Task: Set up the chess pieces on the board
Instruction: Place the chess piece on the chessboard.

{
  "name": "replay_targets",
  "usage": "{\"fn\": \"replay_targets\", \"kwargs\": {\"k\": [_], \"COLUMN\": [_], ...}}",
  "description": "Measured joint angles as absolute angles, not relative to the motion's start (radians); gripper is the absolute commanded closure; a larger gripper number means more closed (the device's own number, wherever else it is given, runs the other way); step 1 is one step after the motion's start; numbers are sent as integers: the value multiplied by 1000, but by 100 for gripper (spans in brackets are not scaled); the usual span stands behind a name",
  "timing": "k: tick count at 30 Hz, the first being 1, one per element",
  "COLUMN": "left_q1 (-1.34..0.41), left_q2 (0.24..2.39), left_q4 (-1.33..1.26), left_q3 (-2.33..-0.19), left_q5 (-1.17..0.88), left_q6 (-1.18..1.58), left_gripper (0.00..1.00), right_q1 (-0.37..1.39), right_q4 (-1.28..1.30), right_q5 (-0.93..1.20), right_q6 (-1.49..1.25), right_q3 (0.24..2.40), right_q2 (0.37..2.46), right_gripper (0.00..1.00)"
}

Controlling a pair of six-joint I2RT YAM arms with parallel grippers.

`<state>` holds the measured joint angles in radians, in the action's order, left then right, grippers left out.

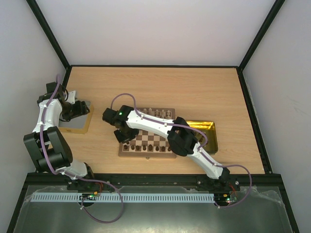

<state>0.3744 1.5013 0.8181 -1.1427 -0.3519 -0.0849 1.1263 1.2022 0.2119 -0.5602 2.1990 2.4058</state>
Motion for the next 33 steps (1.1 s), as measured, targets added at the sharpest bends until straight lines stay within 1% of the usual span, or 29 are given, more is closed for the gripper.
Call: {"fn": "replay_targets", "kwargs": {"k": [14, 33], "left_q1": [374, 374], "left_q2": [1502, 1508], "left_q4": [813, 805], "left_q3": [-1142, -1138], "left_q5": [-352, -352], "left_q6": [-84, -84], "left_gripper": [26, 26], "right_q1": [1126, 1126], "right_q4": [1203, 1203], "right_q5": [212, 228], "right_q6": [-560, -560], "right_q3": [2172, 2172], "right_q2": [2406, 2406], "right_gripper": [84, 84]}}
